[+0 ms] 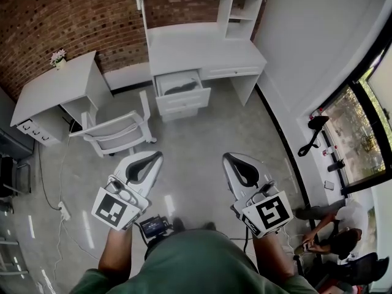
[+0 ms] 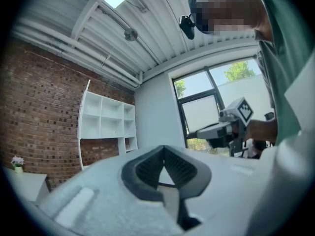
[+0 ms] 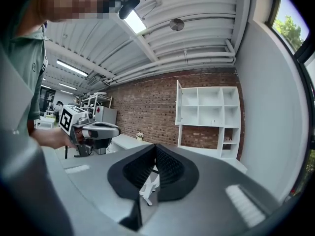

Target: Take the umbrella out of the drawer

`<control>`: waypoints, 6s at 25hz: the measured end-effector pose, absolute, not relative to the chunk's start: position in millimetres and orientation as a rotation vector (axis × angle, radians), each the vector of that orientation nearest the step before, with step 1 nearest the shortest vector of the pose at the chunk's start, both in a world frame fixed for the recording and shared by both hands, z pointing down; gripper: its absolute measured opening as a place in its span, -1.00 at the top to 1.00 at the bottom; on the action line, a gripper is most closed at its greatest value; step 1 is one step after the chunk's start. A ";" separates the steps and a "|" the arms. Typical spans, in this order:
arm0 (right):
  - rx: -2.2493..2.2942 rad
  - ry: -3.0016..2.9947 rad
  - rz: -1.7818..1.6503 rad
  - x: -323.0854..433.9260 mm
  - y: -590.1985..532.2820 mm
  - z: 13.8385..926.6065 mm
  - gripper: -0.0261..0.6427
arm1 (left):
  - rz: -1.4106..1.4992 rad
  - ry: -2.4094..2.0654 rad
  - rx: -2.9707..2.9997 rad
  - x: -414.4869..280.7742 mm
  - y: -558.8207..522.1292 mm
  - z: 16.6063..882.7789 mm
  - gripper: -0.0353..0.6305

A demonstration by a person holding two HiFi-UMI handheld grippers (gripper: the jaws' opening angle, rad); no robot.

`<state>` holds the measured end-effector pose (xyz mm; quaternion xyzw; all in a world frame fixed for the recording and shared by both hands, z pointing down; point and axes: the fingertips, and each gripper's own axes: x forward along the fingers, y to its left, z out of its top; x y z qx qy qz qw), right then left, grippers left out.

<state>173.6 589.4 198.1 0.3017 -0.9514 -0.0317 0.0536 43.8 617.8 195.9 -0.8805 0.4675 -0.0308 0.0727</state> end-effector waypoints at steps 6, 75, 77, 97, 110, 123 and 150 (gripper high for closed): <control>0.982 -2.875 -0.097 141.4 584.6 202.0 0.90 | -0.079 1.324 -2.682 16.7 608.2 203.6 0.88; 1.017 -2.823 0.032 97.9 111.3 227.0 0.90 | -0.122 1.274 -2.749 -29.5 128.9 218.8 0.88; 1.011 -2.806 0.025 84.3 102.6 229.1 0.90 | -0.107 1.272 -2.749 -42.3 120.2 220.5 0.88; 0.557 -2.943 0.013 40.7 -53.7 237.3 0.90 | -0.194 1.685 -2.558 -76.0 4.6 224.2 0.88; 0.316 -3.002 0.071 78.7 -147.6 256.5 0.90 | -0.307 1.918 -2.434 -31.6 -71.4 238.9 0.88; 0.309 -2.931 0.132 16.1 -179.3 291.4 0.90 | -0.302 1.931 -2.500 -98.7 -119.8 272.8 0.88; 0.053 -2.661 0.132 -140.9 -239.0 436.5 0.87 | -0.577 1.800 -2.754 -214.5 -217.2 418.8 0.88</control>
